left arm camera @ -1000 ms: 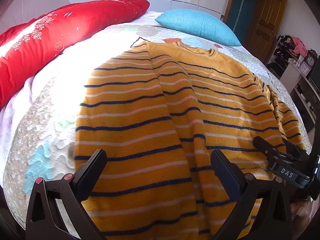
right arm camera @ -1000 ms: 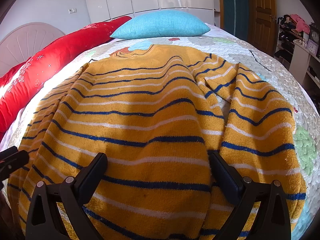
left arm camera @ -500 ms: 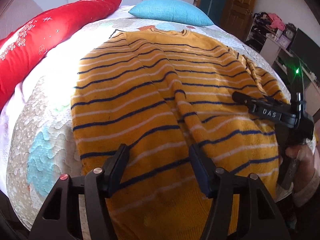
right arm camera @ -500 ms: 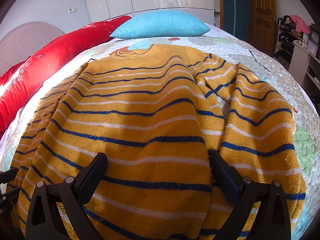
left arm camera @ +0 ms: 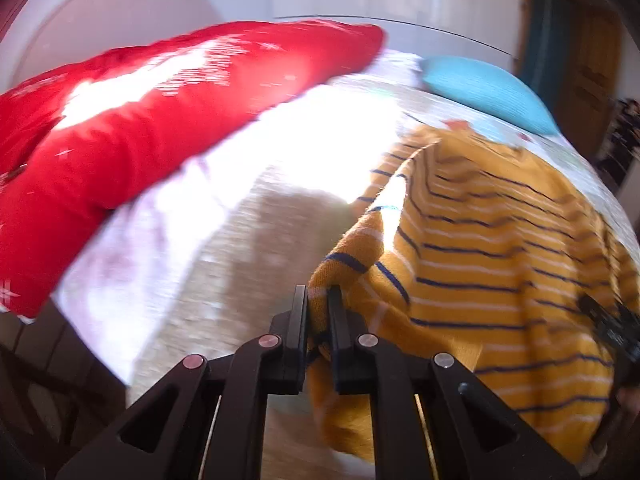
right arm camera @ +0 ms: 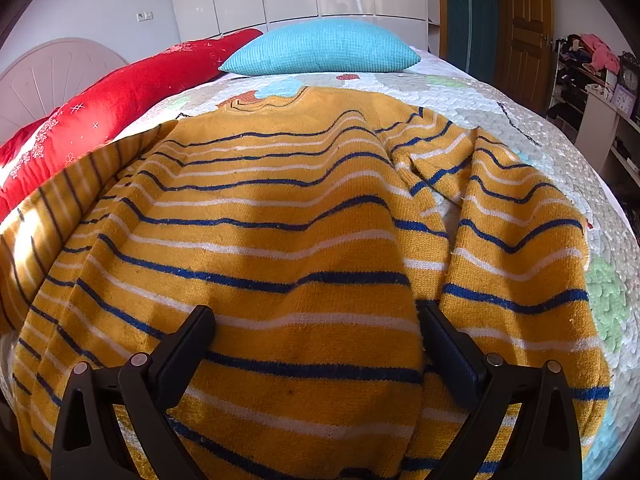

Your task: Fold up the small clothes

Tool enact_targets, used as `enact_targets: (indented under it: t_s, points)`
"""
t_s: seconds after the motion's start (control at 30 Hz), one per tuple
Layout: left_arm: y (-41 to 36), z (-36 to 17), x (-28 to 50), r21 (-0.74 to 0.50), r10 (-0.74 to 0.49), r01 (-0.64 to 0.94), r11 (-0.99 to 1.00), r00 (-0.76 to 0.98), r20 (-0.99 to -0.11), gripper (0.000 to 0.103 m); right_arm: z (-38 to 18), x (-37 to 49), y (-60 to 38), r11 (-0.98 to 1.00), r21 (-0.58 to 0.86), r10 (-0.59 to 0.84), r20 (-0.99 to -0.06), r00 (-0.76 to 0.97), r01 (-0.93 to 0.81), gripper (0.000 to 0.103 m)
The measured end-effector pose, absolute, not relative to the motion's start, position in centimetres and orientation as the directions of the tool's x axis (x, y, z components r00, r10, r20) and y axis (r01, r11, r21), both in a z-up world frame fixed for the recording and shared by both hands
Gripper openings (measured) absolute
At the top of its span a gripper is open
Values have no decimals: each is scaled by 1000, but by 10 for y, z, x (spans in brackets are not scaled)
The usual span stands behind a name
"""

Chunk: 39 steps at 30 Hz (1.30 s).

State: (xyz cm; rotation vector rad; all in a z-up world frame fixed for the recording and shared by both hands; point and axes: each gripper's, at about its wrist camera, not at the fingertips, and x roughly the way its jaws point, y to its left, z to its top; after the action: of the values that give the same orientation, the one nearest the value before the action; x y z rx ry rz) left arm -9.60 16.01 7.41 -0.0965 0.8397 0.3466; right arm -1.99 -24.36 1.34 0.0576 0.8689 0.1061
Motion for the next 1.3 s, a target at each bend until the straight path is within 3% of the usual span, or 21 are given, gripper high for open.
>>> enact_targets:
  t_s: [0.1, 0.2, 0.27, 0.33, 0.6, 0.7, 0.83, 0.97, 1.07, 1.2, 1.3]
  points:
    - [220, 80, -97, 128, 466, -563, 817, 511, -722, 11, 13, -20, -243, 993, 93, 116, -759, 641, -69, 102]
    - [247, 88, -111, 78, 485, -627, 775, 511, -710, 16, 13, -20, -243, 994, 90, 113, -760, 640, -69, 102]
    - [244, 90, -120, 34, 454, -613, 789, 546, -704, 48, 13, -19, -243, 994, 84, 108, -761, 639, -68, 102]
    - [228, 89, -121, 10, 413, -568, 823, 586, -697, 59, 13, -19, -242, 994, 80, 105, -763, 638, -68, 102]
    - [114, 74, -103, 3, 189, -270, 963, 664, -724, 66, 14, -18, -243, 993, 90, 117, -765, 633, -75, 102]
    - [76, 72, -98, -14, 109, -177, 984, 666, -738, 66, 29, -28, -249, 990, 125, 137, -759, 637, -64, 91]
    - [44, 73, -100, -52, 33, -105, 993, 674, -738, 75, 64, -61, -279, 964, 261, 214, -670, 711, -44, 90]
    - [23, 69, -100, -54, -7, -50, 997, 665, -747, 76, 82, -89, -342, 935, 341, 145, -613, 777, 95, 90]
    - [12, 65, -101, -39, -14, -23, 999, 661, -750, 76, 75, -103, -387, 909, 365, 93, -650, 754, 202, 85]
    - [3, 61, -100, -46, -42, 10, 999, 650, -759, 76, 56, -124, -400, 901, 391, 161, -704, 691, 187, 77]
    - [-2, 60, -100, -41, -47, 24, 999, 644, -763, 76, 59, -143, -373, 954, 268, 98, -710, 697, 138, 75]
